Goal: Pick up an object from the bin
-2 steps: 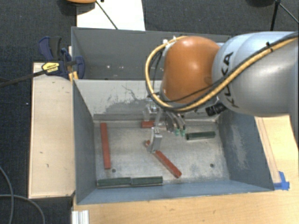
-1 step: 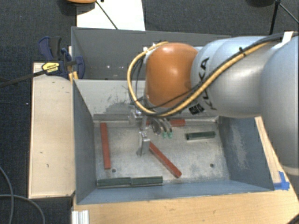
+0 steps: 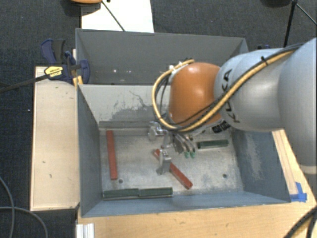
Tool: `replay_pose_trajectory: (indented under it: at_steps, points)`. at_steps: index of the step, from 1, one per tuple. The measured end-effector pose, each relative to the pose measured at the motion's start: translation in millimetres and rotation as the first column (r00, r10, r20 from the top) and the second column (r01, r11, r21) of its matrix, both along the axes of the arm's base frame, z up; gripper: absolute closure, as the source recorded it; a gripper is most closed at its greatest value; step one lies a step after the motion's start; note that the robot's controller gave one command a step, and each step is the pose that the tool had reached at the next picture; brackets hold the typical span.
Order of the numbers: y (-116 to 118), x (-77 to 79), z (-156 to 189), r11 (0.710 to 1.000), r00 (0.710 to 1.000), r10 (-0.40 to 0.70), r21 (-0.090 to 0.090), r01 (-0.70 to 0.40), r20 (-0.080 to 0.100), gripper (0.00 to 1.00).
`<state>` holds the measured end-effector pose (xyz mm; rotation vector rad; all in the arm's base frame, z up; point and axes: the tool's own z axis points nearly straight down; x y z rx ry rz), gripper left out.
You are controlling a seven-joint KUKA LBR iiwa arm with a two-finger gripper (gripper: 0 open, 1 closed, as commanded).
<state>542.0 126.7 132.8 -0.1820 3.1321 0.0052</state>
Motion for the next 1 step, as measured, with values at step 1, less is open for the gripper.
replay_pose_trajectory:
  at_steps: [1]
  points:
    - [-21.1, -8.6, -35.5, 0.98, 0.98, -0.2, -0.004, 0.2, -0.002, 0.0]
